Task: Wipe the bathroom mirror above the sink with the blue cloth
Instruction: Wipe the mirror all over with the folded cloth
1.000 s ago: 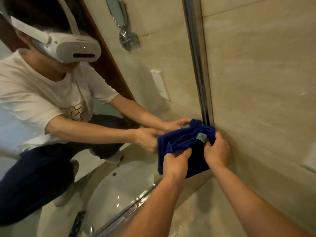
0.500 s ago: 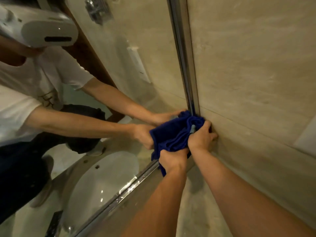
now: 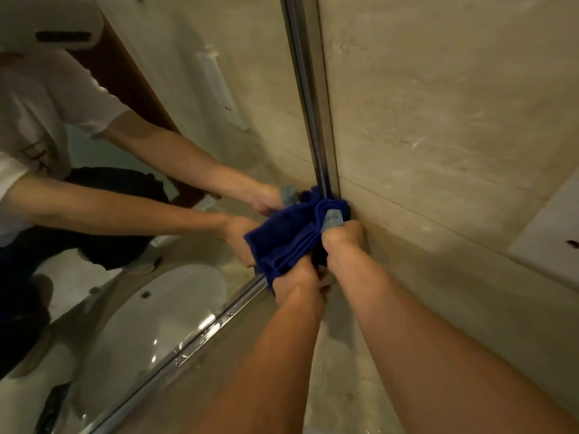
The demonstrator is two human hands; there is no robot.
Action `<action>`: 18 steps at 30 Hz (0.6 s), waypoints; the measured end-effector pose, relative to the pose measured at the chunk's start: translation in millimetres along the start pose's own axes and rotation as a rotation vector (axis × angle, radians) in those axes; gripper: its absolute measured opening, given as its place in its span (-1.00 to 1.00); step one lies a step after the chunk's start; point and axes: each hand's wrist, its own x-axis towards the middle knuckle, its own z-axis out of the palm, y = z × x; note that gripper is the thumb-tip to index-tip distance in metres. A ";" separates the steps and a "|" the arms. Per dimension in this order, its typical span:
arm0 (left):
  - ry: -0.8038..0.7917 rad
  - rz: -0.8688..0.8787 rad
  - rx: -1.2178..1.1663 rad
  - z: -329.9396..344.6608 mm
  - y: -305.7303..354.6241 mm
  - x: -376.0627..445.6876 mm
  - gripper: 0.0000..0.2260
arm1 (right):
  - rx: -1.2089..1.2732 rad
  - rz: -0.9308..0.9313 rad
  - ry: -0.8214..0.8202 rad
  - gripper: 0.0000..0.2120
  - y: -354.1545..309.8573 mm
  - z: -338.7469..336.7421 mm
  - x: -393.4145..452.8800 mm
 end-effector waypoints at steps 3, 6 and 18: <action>-0.105 -0.140 -0.050 1.4 1.7 -4.9 -0.69 | -0.080 0.007 0.034 -0.50 -0.4 -1.3 0.8; -0.119 -0.162 -0.174 5.2 7.5 1.1 -0.67 | -0.094 -0.001 0.019 -0.59 2.9 -1.5 3.6; -0.041 -0.161 -0.452 -3.7 11.5 -13.8 -0.93 | -0.135 -0.052 0.031 -0.71 20.0 2.8 4.1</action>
